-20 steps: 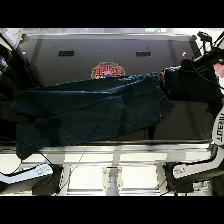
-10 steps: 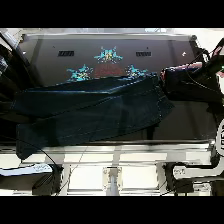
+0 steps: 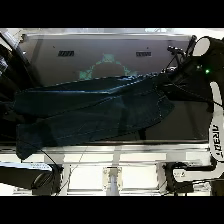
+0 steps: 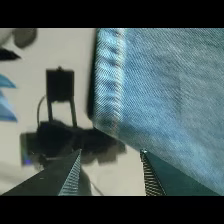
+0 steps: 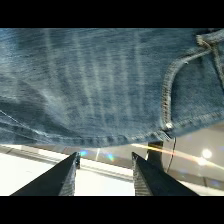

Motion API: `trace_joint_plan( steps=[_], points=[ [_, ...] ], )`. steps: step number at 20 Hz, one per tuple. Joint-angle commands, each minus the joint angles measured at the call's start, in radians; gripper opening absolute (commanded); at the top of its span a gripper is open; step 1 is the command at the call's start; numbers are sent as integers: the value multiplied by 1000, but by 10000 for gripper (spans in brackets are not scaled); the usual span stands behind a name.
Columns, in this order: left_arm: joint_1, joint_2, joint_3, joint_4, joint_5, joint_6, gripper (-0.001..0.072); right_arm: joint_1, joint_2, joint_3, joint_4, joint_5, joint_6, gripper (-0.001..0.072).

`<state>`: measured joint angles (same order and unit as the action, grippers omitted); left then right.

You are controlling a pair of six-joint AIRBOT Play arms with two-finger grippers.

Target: Fold the clothes and pants, and hang the long-sleeved shirts on hangers.

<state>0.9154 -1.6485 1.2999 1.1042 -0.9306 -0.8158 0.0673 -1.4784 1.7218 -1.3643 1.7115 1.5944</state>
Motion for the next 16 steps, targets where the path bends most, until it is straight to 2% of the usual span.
trace_joint_plan(
  steps=[1,3,9,10,11,12,13,14,16],
  points=[
    [15,-27,6,-91,36,89,440,27,0,0,-11,-12,40,382],
    [13,-51,7,-151,10,126,440,27,0,0,-13,-10,47,382],
    [6,-86,8,-145,-6,126,437,27,0,0,-14,-11,48,382],
    [3,-86,8,-146,-8,125,412,27,0,0,-14,-17,48,382],
    [1,-86,8,-146,-13,125,367,27,0,0,-13,-28,48,382],
    [-1,-85,8,-146,-24,124,268,27,0,0,-13,-29,50,382],
    [-5,-84,8,-148,-39,124,108,27,0,0,-13,-29,50,382],
    [-8,-78,8,-148,-58,124,23,27,0,0,-13,-29,50,382],
    [-18,-49,10,-148,-74,88,22,27,0,0,-13,-30,50,382]
  ],
)
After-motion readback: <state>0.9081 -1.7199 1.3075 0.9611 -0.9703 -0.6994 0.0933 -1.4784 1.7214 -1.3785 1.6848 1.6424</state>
